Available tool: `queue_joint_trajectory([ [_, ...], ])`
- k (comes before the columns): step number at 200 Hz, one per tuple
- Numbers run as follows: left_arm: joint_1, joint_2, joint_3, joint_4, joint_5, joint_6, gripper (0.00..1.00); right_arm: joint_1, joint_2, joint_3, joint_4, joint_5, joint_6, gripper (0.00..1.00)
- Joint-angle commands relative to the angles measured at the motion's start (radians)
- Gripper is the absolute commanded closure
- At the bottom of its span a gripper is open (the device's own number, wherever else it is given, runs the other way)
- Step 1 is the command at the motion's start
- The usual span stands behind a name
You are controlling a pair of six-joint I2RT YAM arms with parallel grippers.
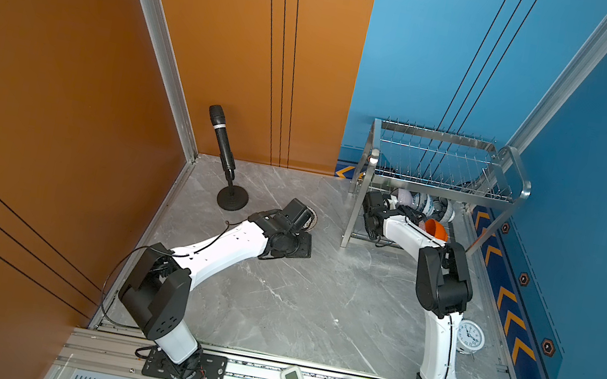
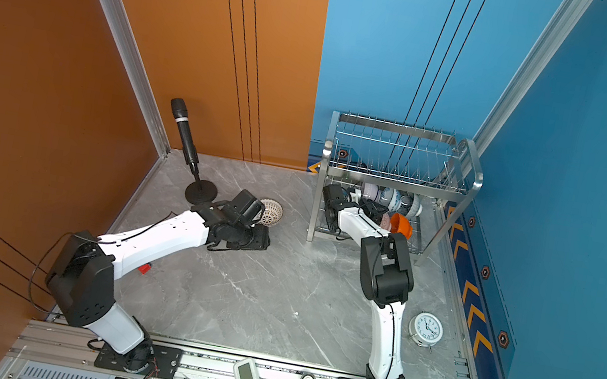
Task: Load bowls into a dish rack
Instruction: Place the bowl in the dish rack.
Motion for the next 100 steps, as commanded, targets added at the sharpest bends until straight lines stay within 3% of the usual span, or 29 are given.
queue_joint_trajectory([
  [1, 0.009, -0.026, -0.02, -0.006, 0.0, 0.017, 0.36, 0.014, -0.062, 0.025, -0.082, -0.013, 0.091, 0.48],
  [31, 0.009, -0.039, -0.031, -0.006, 0.004, 0.02, 0.36, 0.022, -0.091, 0.014, -0.144, -0.043, 0.189, 0.37],
  [100, 0.008, -0.084, -0.067, -0.007, 0.012, 0.023, 0.36, 0.046, -0.186, -0.031, -0.259, -0.132, 0.383, 0.27],
])
